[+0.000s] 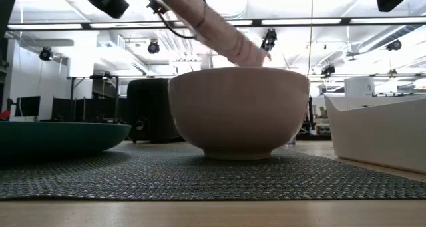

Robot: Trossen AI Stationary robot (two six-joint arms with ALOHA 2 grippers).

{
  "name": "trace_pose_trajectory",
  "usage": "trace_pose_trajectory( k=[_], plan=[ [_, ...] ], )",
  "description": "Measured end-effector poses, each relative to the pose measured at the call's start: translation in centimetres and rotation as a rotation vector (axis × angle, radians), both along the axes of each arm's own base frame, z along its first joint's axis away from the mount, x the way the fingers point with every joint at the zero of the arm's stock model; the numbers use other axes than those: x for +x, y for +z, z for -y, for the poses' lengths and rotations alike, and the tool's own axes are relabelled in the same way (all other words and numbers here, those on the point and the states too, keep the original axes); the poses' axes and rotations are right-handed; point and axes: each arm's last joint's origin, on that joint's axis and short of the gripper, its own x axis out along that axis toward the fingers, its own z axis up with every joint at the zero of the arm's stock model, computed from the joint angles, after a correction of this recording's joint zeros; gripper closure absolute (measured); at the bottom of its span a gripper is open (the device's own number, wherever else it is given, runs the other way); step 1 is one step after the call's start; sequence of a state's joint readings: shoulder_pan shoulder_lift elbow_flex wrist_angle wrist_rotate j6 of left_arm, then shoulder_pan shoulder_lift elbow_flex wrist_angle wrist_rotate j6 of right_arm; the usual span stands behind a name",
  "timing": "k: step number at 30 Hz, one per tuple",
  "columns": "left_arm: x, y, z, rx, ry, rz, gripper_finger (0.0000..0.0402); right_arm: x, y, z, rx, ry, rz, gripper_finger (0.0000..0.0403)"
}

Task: Arrange a breakfast setting
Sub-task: Pour the cereal into the white bowl

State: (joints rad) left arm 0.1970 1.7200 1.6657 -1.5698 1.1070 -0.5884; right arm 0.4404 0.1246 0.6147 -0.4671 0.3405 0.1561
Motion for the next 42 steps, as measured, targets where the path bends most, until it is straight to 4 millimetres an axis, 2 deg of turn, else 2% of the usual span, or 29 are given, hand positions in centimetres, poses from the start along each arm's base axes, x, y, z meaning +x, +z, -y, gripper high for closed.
trace_pose_trajectory(
  k=[4,7,11,20,31,36,42],
  plan=[
    [0.1,0.0,-0.1,0.007,0.038,-0.070,0.0402,0.0,0.0,0.0,0.000,0.000,0.000,0.0380],
    [0.3,0.6,0.2,0.051,-0.019,0.043,0.0402,0.0,0.0,0.0,0.000,0.000,0.000,0.0380],
    [-0.1,1.5,0.5,0.205,-0.109,0.174,0.0402,0.0,0.0,0.0,0.000,-0.001,0.000,0.0380],
    [-0.6,2.1,0.9,0.343,-0.224,0.316,0.0402,0.0,0.3,0.1,-0.008,-0.028,0.032,0.0380],
    [-3.2,4.7,0.6,0.696,-0.364,0.538,0.0402,0.3,-0.1,0.4,0.024,-0.185,0.032,0.0380],
    [-3.7,5.8,0.7,0.742,-0.358,0.656,0.0402,0.3,0.4,0.4,0.012,-0.188,0.079,0.0380],
    [-3.9,6.2,0.8,0.750,-0.335,0.673,0.0402,0.3,0.6,0.4,-0.019,-0.191,0.096,0.0380]
  ],
)
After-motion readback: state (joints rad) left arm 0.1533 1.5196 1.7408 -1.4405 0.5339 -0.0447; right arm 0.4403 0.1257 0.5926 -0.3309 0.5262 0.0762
